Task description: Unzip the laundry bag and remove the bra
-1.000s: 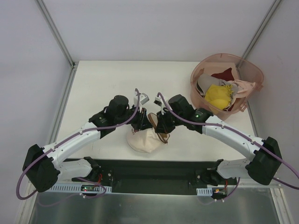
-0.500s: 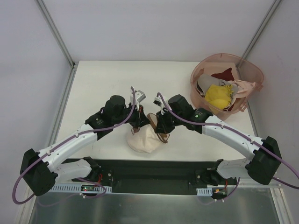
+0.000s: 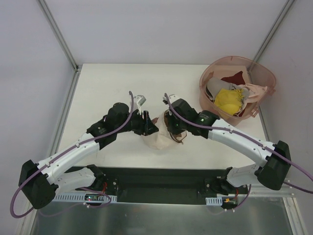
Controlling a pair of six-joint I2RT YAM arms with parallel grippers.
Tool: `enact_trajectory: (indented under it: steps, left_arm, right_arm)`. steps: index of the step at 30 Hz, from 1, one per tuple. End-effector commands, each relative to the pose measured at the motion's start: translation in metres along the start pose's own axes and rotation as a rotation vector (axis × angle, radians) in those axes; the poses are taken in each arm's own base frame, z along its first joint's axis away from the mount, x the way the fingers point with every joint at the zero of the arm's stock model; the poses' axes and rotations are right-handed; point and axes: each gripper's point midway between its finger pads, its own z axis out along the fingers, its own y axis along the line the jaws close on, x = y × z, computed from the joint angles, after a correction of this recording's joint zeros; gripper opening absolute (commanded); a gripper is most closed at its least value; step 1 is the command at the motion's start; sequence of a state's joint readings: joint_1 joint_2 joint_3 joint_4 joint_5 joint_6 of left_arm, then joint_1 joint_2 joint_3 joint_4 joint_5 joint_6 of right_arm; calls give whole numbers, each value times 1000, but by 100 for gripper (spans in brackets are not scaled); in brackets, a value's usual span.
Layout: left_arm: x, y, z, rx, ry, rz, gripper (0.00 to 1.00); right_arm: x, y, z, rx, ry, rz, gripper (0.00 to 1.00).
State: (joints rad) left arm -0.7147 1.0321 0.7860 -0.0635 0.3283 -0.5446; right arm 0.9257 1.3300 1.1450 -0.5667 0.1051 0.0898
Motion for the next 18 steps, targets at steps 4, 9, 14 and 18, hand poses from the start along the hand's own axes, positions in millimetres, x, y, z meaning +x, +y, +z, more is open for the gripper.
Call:
enact_trajectory:
  steps: [4, 9, 14, 18]
  left_arm:
    - [2, -17, 0, 62, 19, -69, 48]
    - [-11, -34, -3, 132, -26, -76, 45]
    - [-17, -48, 6, 214, -22, -87, 45]
    - [-21, -45, 18, 211, -26, -79, 45]
  right_arm:
    - [2, -1, 0, 52, 15, 31, 1]
    - [-16, 16, -21, -64, -90, 61, 1]
    - [-18, 27, -27, -131, -95, 64, 1]
    - [-17, 33, -29, -159, -88, 63, 1]
